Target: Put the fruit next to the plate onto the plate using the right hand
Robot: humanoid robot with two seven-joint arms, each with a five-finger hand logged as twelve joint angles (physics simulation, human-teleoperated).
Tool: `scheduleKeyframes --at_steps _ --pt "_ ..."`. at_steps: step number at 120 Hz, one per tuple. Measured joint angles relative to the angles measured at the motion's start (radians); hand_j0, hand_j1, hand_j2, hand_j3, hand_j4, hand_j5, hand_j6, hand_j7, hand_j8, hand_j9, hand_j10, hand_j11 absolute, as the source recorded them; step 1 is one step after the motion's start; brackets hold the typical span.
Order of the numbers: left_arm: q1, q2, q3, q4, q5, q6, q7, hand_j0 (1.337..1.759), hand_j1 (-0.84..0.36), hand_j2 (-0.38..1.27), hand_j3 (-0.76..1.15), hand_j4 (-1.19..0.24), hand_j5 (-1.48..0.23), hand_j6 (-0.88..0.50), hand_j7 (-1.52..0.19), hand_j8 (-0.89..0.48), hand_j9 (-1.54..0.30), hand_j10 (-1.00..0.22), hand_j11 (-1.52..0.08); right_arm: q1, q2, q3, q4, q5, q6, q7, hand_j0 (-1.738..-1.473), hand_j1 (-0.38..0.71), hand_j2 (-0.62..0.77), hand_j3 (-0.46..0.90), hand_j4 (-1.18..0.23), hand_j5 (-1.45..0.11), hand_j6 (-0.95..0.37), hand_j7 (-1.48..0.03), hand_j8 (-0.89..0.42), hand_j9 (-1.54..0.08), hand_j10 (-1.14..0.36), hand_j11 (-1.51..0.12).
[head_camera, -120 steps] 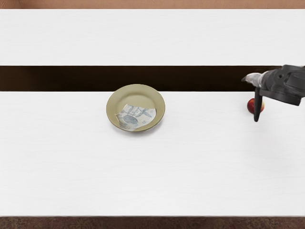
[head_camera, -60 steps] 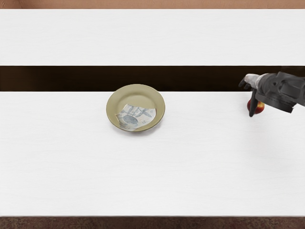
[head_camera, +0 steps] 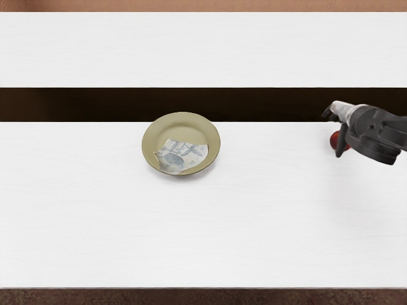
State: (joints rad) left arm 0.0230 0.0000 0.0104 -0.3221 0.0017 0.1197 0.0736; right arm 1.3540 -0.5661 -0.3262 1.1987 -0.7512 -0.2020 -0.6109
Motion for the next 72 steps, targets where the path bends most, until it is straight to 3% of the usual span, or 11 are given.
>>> scheduleKeyframes --at_steps 72 --pt "0.0 0.0 0.0 0.0 0.0 0.0 0.0 1.658 0.35 0.0 0.0 0.0 0.0 0.0 0.0 0.0 0.0 0.0 0.0 -0.007 0.023 -0.068 -0.023 -0.015 -0.048 0.0 -1.658 -0.04 -0.05 0.0 -0.26 -0.34 -0.26 -0.34 -0.26 -0.34 -0.26 -0.34"
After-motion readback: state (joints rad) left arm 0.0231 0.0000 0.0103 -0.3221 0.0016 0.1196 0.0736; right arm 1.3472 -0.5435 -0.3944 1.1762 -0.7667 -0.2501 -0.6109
